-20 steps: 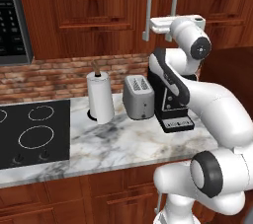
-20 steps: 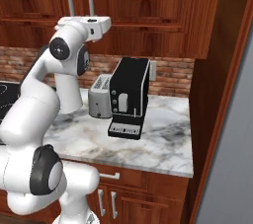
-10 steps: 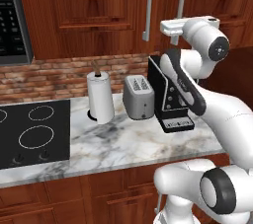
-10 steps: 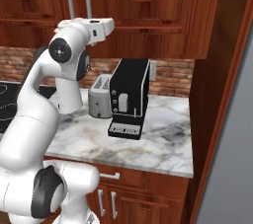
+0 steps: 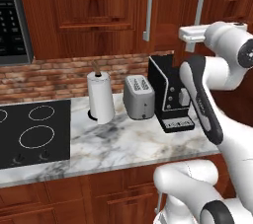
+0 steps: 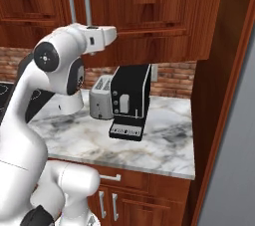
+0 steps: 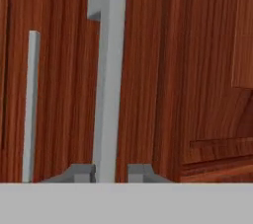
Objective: Get the candle and the beer from the cabinet and move them to the dining counter.
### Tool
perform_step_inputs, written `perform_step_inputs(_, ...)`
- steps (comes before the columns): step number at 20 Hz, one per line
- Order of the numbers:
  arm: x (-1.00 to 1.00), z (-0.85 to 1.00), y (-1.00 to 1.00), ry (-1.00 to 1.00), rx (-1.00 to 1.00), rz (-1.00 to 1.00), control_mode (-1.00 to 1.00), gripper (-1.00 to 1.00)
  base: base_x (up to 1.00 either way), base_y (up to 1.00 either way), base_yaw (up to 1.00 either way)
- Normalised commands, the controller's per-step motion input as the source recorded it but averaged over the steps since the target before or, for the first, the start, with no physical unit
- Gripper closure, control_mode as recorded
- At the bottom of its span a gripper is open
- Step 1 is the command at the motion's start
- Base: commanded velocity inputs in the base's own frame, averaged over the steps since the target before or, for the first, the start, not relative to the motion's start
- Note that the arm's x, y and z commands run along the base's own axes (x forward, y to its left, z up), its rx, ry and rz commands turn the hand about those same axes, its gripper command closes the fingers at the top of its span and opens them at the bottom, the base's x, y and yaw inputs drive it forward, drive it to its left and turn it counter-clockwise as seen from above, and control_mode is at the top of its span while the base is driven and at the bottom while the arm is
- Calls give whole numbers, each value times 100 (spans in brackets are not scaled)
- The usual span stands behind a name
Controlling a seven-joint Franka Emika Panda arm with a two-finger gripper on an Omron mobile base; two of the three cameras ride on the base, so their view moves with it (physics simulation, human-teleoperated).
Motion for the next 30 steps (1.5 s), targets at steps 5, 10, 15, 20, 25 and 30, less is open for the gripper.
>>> perform_step_inputs(5,-100,-4,-86,14,0,-11,-100,100,0,0,0)
perform_step_inputs(10,-96,-16,-81,14,0,-9,-100,100,0,0,0)
perform_step_inputs(15,-77,-45,-8,8,-5,0,-100,-100,0,0,0)
perform_step_inputs(20,-30,-11,90,1,-21,0,-100,-100,0,0,0)
perform_step_inputs(25,1,0,100,1,-32,0,-100,-100,0,0,0)
perform_step_inputs(30,18,0,100,3,-36,0,-100,-100,0,0,0)
